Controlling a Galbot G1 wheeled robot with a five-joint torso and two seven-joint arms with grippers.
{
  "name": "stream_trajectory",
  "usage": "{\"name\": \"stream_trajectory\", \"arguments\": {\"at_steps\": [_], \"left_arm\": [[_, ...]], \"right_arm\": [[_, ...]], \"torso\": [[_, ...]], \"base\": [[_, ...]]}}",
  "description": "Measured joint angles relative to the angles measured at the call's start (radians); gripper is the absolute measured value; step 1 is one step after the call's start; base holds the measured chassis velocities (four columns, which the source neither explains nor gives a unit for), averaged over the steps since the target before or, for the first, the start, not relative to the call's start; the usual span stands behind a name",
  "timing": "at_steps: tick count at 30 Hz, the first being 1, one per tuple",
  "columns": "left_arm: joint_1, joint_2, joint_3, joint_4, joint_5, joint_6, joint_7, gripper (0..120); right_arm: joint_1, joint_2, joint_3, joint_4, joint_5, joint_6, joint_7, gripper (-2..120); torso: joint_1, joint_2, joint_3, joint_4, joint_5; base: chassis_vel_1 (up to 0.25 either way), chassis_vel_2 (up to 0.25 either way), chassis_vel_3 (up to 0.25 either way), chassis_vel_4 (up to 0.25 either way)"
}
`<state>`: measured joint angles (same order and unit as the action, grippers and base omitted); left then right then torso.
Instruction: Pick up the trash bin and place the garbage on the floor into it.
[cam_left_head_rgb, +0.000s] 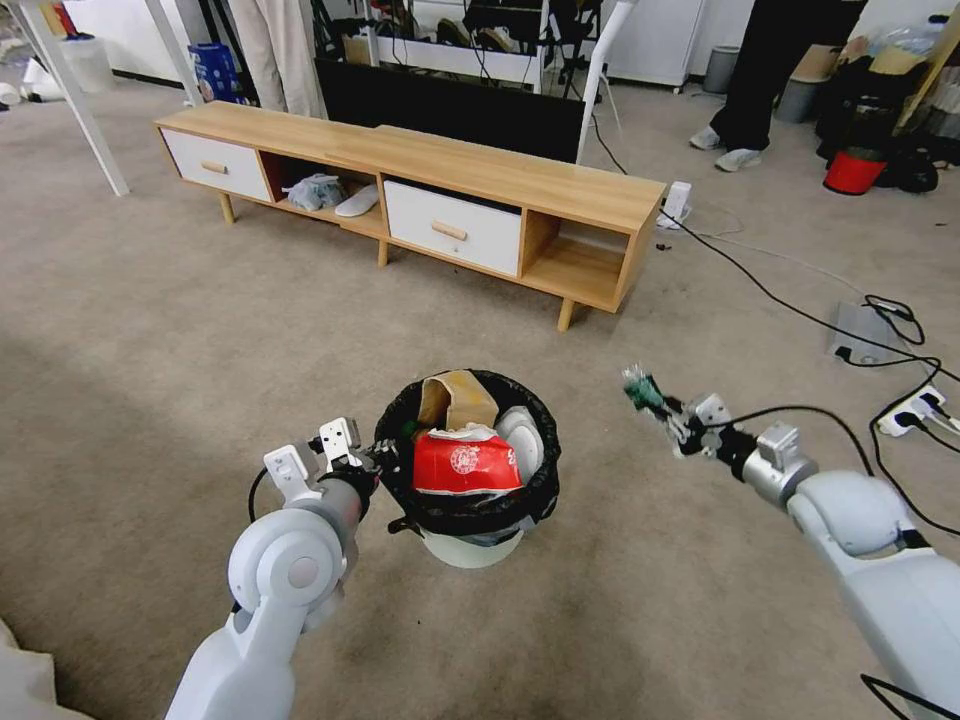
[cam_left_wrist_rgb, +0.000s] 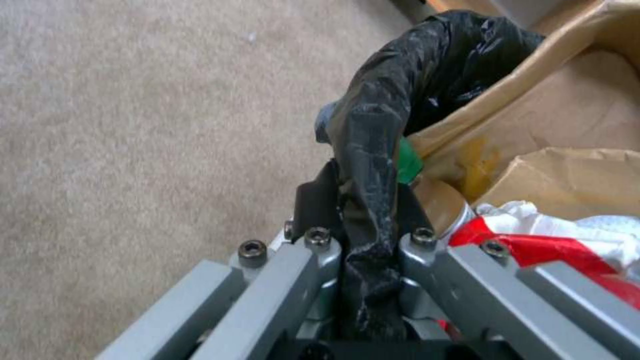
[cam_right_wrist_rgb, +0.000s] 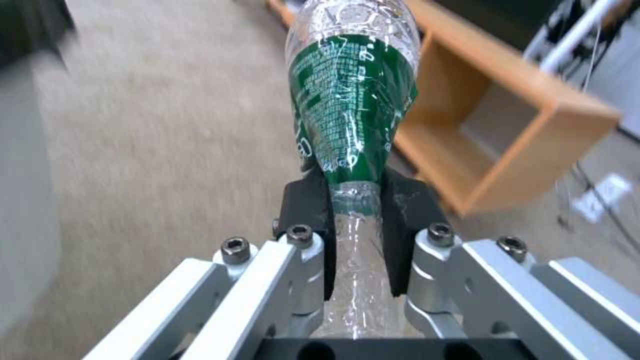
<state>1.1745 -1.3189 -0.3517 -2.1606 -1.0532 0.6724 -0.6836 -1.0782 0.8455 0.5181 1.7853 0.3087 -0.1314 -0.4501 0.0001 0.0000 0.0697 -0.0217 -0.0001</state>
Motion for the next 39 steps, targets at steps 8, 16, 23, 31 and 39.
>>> {"name": "stream_trajectory", "arguments": {"at_steps": [8,16,23,31,39], "left_arm": [[0.000,-0.004,0.006,-0.003,-0.046,0.034,-0.049,4],[-0.001,-0.008,0.009,0.005,-0.060,0.053,-0.072,4],[-0.005,-0.010,0.013,0.012,-0.063,0.055,-0.074,4],[-0.013,-0.012,0.028,0.024,-0.067,0.048,-0.072,4],[-0.031,-0.014,0.047,0.050,-0.063,0.032,-0.059,4]], "right_arm": [[-0.024,-0.024,0.035,0.106,0.057,0.020,-0.032,13],[-0.019,-0.036,0.013,0.134,0.143,0.134,-0.119,13],[-0.012,-0.050,-0.037,0.154,0.222,0.221,-0.208,13],[-0.008,-0.068,-0.065,0.166,0.247,0.234,-0.251,13],[0.005,-0.122,-0.087,0.189,0.277,0.234,-0.263,13]], "torso": [[0.000,0.000,0.000,-0.0002,0.0000],[0.000,0.000,0.000,-0.0001,0.0000],[0.000,0.000,0.000,0.0000,0.0000],[0.000,0.000,0.000,-0.0001,0.0001],[0.000,0.000,0.000,-0.0001,0.0001]], "base": [[0.000,0.000,0.000,0.000],[0.000,0.000,0.000,0.000],[0.000,0.000,0.000,0.000],[0.000,0.000,0.000,0.000],[0.000,0.000,0.000,0.000]]}}
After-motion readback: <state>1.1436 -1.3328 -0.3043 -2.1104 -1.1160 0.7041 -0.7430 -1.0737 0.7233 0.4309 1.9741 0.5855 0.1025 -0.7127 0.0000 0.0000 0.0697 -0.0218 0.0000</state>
